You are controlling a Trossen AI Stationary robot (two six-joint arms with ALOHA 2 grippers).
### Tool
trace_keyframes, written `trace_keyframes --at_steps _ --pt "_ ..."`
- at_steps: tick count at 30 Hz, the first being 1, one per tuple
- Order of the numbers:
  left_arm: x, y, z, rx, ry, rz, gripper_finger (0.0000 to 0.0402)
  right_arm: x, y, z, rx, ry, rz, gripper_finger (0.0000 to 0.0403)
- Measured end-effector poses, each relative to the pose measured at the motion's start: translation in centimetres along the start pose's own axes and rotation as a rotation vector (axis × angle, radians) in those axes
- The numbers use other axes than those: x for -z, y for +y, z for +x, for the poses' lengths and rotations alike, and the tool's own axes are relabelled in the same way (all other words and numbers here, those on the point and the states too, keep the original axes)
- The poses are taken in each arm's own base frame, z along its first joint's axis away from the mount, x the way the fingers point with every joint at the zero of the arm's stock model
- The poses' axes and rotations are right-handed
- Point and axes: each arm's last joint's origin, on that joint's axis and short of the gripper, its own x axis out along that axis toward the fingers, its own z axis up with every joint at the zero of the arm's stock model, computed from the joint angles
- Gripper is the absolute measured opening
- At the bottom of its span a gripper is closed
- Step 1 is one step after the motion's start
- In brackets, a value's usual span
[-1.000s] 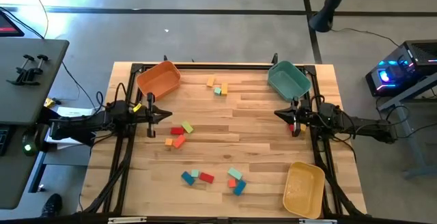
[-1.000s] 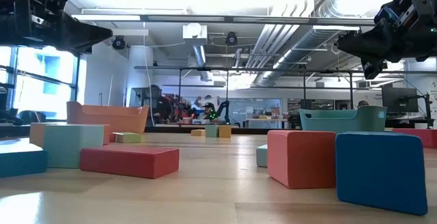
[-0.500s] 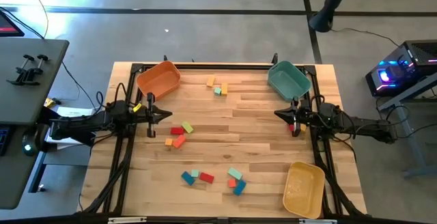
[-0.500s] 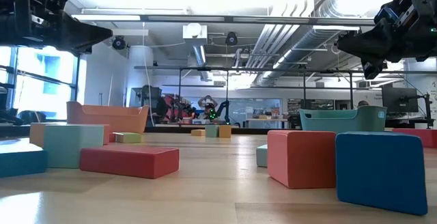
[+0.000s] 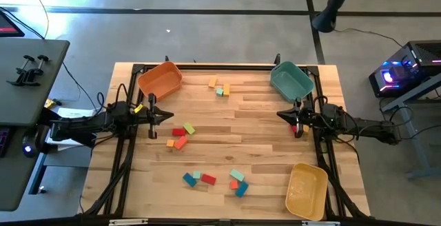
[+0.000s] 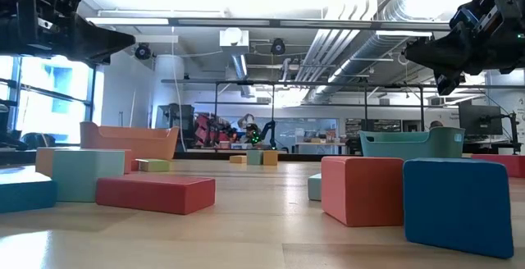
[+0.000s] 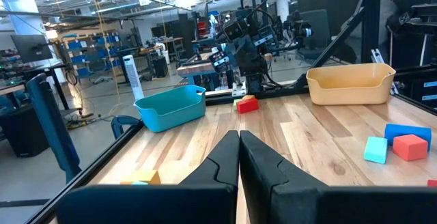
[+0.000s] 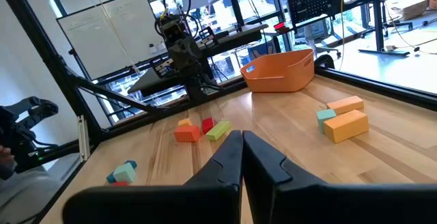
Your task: Sort blocks by size
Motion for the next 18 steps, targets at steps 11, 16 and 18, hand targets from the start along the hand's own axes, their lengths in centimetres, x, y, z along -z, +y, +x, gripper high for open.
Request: trace_keyframes --at_steps 11,16,18 --pt "-0.7 0.1 0.0 0.017 -0.078 -0.258 0.0 0.0 0.0 0.0 0.0 -0.001 0.0 0.0001" --pt "-2.4 0.0 -0.1 0.157 -0.241 -0.367 0.0 0.0 0.0 0.0 0.0 0.0 0.0 0.0001" --pt "-3.0 -0.1 0.0 0.203 -0.303 -0.324 0.0 0.0 0.0 0.0 0.0 -0.001 0.0 0.0001"
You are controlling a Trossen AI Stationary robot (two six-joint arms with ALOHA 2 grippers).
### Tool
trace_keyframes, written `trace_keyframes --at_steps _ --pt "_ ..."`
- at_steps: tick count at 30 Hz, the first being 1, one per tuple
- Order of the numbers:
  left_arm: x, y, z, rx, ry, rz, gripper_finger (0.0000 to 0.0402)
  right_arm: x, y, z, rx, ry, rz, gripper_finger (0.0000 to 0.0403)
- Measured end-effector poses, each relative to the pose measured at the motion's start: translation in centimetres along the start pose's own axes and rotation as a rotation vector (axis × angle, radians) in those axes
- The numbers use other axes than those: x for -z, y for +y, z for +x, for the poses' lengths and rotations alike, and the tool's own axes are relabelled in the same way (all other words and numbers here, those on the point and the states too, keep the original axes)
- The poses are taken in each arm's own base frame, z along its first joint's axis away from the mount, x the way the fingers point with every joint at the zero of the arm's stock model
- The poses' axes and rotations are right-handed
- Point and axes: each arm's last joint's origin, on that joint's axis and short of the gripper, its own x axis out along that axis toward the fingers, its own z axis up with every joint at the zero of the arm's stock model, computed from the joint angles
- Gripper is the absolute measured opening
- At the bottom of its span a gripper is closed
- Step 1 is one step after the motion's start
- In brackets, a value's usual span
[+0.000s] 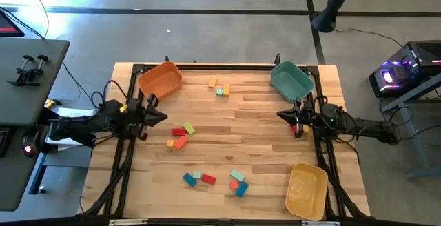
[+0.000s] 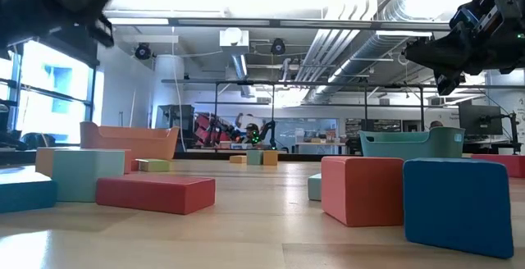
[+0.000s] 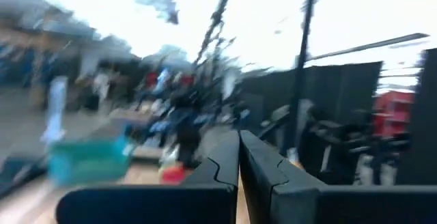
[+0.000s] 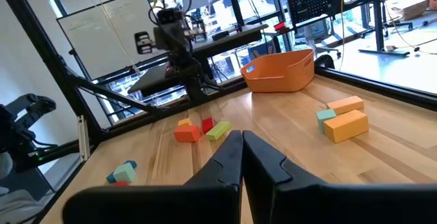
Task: Sort blocks by size
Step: Put the thin green rectangular block into the orange bin
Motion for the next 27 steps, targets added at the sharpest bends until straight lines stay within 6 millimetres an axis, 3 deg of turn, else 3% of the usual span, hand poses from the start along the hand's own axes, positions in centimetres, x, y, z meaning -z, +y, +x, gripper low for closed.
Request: trace_keyframes --at_steps 6,13,21,27 --pt "1.1 0.3 1.5 -0.031 0.125 0.107 0.0002 0.0 0.0 0.0 0.0 0.001 0.0 0.0001" --pt "2.1 1.6 5.0 -0.146 0.534 0.197 0.0058 0.0 0.0 0.0 0.0 0.0 0.0 0.0001" --pt "4.9 3.7 8.9 -0.314 1.107 -0.043 0.0151 0.0 0.0 0.0 0.0 0.001 0.0 0.0001" --pt "8.5 3.9 9.8 -0.346 1.426 -0.121 0.0161 0.0 0.0 0.0 0.0 0.0 0.0 0.0001"
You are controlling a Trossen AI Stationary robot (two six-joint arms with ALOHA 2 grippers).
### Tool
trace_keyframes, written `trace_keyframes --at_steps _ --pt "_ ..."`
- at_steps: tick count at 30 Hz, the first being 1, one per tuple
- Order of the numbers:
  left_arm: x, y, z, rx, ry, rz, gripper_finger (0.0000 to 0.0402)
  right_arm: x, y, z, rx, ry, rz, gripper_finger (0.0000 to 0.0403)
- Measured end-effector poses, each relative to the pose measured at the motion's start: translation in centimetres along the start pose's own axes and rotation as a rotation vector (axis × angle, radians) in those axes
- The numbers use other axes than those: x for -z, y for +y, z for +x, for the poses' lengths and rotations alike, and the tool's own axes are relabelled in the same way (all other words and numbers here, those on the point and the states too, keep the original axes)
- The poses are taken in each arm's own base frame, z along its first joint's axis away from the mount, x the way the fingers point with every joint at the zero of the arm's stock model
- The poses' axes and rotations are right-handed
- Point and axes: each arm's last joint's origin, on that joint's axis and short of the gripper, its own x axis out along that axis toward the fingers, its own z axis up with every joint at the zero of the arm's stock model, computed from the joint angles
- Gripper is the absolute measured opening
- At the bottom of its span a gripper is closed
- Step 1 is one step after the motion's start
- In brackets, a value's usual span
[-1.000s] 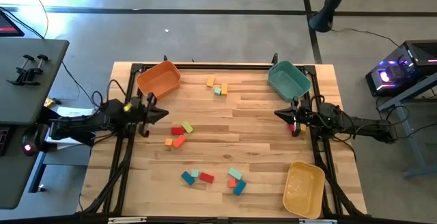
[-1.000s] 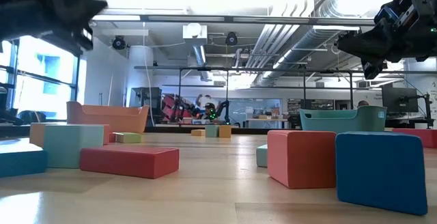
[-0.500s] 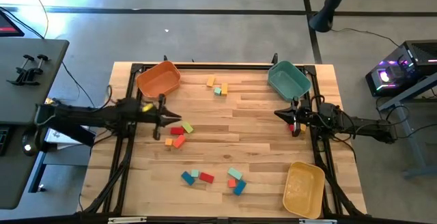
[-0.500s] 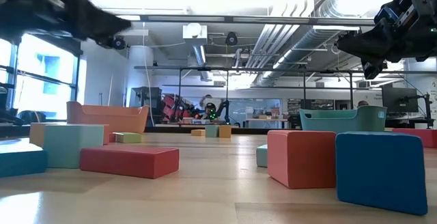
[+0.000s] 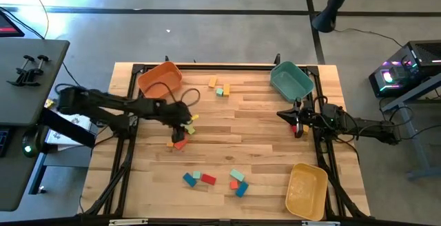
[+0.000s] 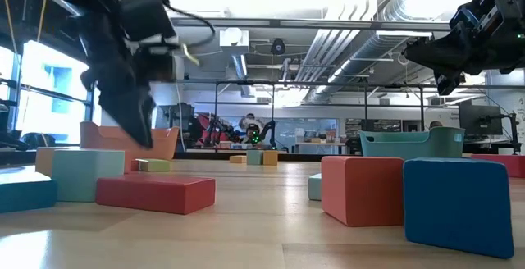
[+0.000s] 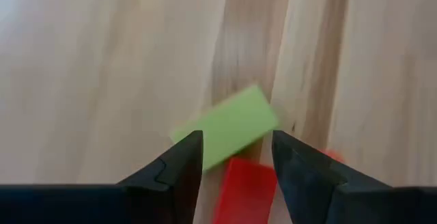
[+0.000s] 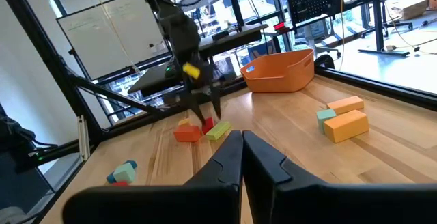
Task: Sort blocks by size
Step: Put the thin green rectangular block into the orange bin
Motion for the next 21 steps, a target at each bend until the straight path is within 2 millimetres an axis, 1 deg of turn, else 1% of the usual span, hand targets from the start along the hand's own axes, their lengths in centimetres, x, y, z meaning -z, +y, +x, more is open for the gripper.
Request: trace_keyframes --at_steps 2,5,7,9,11,14,15,19,21 --pt "-0.2 -0.3 1.2 -0.003 0.016 0.004 0.0154 0.0 0.0 0.0 0.0 0.0 0.0 0.0001" --pt "-1.0 -0.4 2.8 -0.027 -0.031 0.012 0.0141 0.0 0.0 0.0 0.0 0.0 0.0 0.0001" --pt "-1.6 -0.5 3.5 -0.044 -0.085 0.012 0.0133 0.0 0.0 0.0 0.0 0.0 0.0 0.0001" --pt "-2.8 -0.6 3.8 -0.052 -0.16 0.009 0.0129 0.0 0.0 0.0 0.0 0.0 0.0 0.0001" --pt "-4.0 -0.7 3.8 -0.051 -0.222 0.007 0.0127 0.0 0.0 0.0 0.0 0.0 0.0 0.0001" --pt "-6.6 -1.1 2.6 -0.04 -0.374 0.053 0.0127 0.0 0.0 0.0 0.0 0.0 0.0 0.0001" --pt "-7.1 -1.3 2.3 -0.04 -0.403 0.077 0.0127 0.0 0.0 0.0 0.0 0.0 0.0 0.0001" --pt "-7.7 -1.6 2.1 -0.023 -0.42 0.189 0.0129 0.0 0.0 0.0 0.0 0.0 0.0 0.0001" --pt "-7.7 -1.3 2.0 0.007 -0.408 0.214 0.014 0.0 0.0 0.0 0.0 0.0 0.0 0.0001"
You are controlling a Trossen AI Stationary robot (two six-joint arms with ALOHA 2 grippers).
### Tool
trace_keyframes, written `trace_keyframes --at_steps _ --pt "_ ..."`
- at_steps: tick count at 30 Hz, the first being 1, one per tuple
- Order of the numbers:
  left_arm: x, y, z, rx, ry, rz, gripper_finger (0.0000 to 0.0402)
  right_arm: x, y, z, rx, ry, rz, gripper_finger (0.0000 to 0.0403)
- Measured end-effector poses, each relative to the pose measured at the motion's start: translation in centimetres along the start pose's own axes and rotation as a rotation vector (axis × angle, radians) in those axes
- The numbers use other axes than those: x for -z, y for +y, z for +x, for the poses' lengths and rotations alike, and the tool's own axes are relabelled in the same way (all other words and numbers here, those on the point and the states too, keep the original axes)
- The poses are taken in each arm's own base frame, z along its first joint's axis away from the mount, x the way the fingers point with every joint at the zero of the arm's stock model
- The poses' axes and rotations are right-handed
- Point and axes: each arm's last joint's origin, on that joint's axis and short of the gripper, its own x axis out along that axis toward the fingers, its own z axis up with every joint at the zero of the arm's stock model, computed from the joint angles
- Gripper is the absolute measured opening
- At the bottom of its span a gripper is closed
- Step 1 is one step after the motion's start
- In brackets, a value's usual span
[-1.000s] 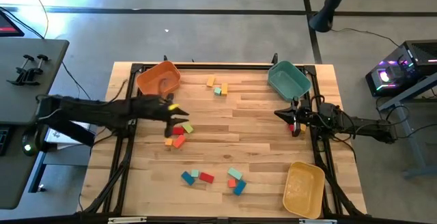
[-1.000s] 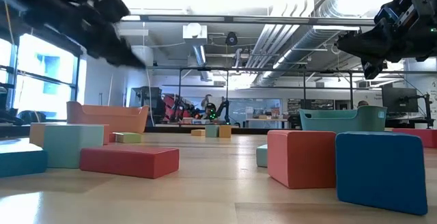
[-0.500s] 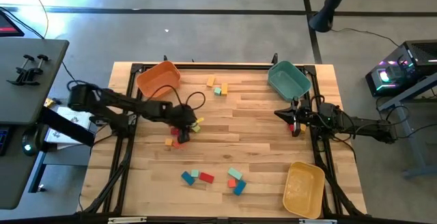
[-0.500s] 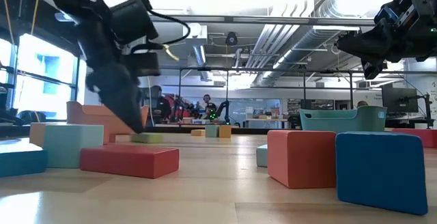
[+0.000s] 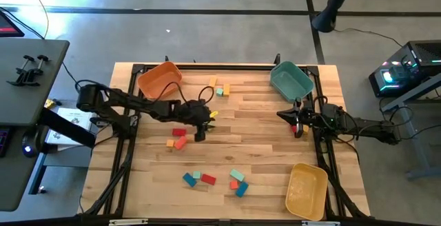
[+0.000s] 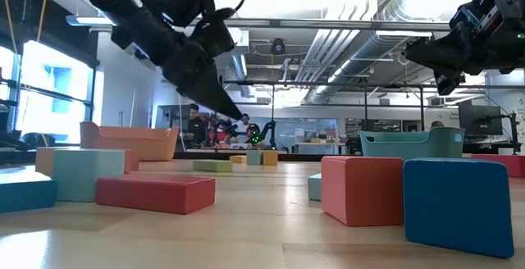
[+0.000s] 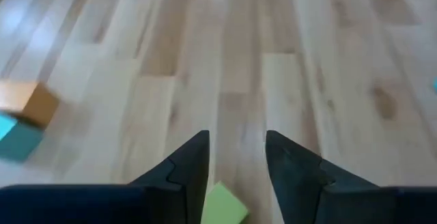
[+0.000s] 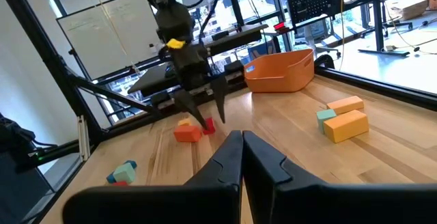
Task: Sort blocks by size
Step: Put the thin green rectangular block into the orange bin
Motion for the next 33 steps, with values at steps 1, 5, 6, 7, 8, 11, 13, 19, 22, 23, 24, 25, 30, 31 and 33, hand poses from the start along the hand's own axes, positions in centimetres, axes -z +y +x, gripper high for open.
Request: trace_keyframes --at_steps 1,5,6,7,8,11,13,19,22,23,24,25,30,31,33 --pt "0.3 0.2 0.0 0.018 0.025 0.014 0.0149 0.0 0.0 0.0 0.0 0.0 0.0 0.0001" --pt "1.4 0.5 -0.1 0.066 0.118 0.184 0.0193 0.0 0.0 0.0 0.0 0.0 0.0 0.0001" --pt "1.5 0.6 -0.1 0.069 0.122 0.218 0.0205 0.0 0.0 0.0 0.0 0.0 0.0 0.0001" --pt "1.7 0.8 -0.1 0.07 0.127 0.239 0.0217 0.0 0.0 0.0 0.0 0.0 0.0 0.0001" --pt "1.9 1.1 -0.1 0.071 0.133 0.251 0.0229 0.0 0.0 0.0 0.0 0.0 0.0 0.0001" --pt "2.5 2.1 -0.2 0.077 0.142 0.259 0.0257 0.0 0.0 0.0 0.0 0.0 0.0 0.0001" --pt "2.9 2.8 -0.2 0.106 0.134 0.245 0.0267 0.0 0.0 0.0 0.0 0.0 0.0 0.0001" --pt "3.7 3.5 -0.1 0.139 0.086 0.323 0.0268 0.0 0.0 0.0 0.0 0.0 0.0 0.0001" --pt "4.3 3.4 1.0 0.187 0.068 0.328 0.0265 0.0 0.0 0.0 0.0 0.0 0.0 0.0001" --pt "4.5 3.4 1.5 0.198 0.068 0.328 0.0264 0.0 0.0 0.0 0.0 -0.001 0.0 0.0001" --pt "4.9 3.3 2.1 0.21 0.071 0.331 0.0263 0.0 0.0 0.0 0.0 0.0 0.0 0.0001" --pt "5.3 3.3 2.7 0.217 0.072 0.335 0.0262 0.0 0.0 0.0 0.0 0.0 0.0 0.0001" --pt "5.9 3.6 4.6 0.222 0.021 0.317 0.0262 0.0 0.0 0.0 0.0 0.0 0.0 0.0001" --pt "6.1 3.6 4.7 0.226 0.019 0.311 0.0262 0.0 0.0 0.0 0.001 0.0 0.0 0.0001" --pt "6.5 3.6 5.1 0.24 0.035 0.294 0.0259 0.0 0.0 0.0 0.0 0.0 0.0 0.0001"
